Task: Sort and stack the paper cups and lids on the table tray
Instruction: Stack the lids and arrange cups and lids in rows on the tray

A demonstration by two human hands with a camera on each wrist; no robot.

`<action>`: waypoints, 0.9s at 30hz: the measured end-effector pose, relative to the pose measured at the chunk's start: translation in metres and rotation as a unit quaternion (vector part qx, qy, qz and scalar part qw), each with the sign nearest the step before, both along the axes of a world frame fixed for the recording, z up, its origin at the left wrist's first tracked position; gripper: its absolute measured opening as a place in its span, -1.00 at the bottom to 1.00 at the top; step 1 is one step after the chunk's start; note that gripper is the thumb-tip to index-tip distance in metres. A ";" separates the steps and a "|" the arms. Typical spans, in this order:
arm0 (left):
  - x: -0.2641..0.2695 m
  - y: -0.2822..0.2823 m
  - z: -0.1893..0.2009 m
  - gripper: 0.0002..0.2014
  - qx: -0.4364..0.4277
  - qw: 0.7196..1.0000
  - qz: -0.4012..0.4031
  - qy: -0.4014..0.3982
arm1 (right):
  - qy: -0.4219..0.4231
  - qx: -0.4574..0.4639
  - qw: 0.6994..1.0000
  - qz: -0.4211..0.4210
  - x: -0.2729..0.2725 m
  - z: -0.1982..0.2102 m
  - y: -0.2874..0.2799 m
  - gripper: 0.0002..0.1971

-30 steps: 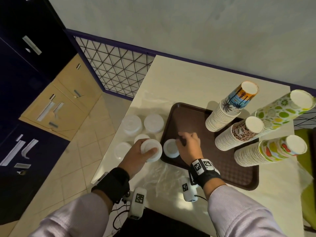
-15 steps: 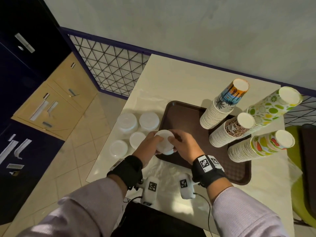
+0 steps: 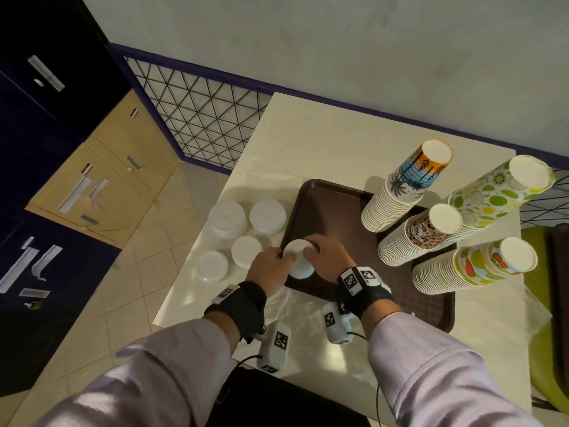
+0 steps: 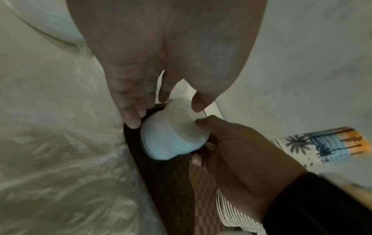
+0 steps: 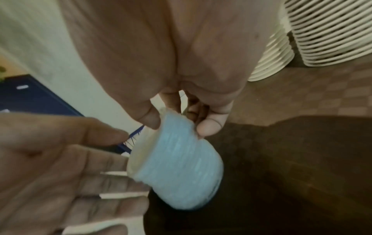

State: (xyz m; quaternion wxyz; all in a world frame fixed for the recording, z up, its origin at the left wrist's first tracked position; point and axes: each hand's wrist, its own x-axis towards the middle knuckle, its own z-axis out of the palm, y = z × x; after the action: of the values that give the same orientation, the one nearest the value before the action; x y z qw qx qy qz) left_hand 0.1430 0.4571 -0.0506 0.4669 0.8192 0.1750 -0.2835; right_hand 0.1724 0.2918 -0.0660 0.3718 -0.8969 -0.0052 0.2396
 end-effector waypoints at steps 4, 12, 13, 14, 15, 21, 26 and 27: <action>0.002 -0.005 -0.011 -0.62 0.060 0.997 -0.050 -0.025 | 0.007 -0.046 0.999 -0.003 -0.007 -0.007 0.006 -0.58; 0.001 -0.004 -0.017 -0.67 0.120 0.988 -0.073 -0.062 | 0.062 -0.004 0.997 -0.038 -0.011 -0.014 0.007 -0.58; 0.001 -0.005 -0.018 -0.68 0.124 0.987 -0.073 -0.070 | 0.063 -0.001 0.997 -0.041 -0.011 -0.014 0.007 -0.58; 0.001 -0.005 -0.019 -0.68 0.127 0.987 -0.072 -0.071 | 0.060 -0.001 0.997 -0.043 -0.012 -0.014 0.007 -0.58; 0.001 -0.006 -0.019 -0.68 0.130 0.986 -0.071 -0.073 | 0.057 -0.007 0.997 -0.043 -0.012 -0.014 0.007 -0.59; 0.002 -0.011 -0.018 -0.67 0.144 0.985 -0.063 -0.072 | 0.051 -0.031 0.997 -0.056 -0.010 -0.010 0.013 -0.61; 0.001 -0.012 -0.014 -0.66 0.145 0.985 -0.068 -0.069 | 0.074 -0.024 0.996 -0.052 -0.007 -0.007 0.013 -0.62; 0.001 -0.011 -0.013 -0.65 0.143 0.985 -0.067 -0.066 | 0.084 -0.013 0.995 -0.057 -0.006 -0.006 0.012 -0.61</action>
State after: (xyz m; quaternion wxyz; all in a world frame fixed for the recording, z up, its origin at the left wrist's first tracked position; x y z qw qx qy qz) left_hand 0.1442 0.4461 -0.0640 0.3355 0.9043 0.1275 -0.2313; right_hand 0.1663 0.3042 -0.0716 0.3723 -0.8771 0.0804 0.2925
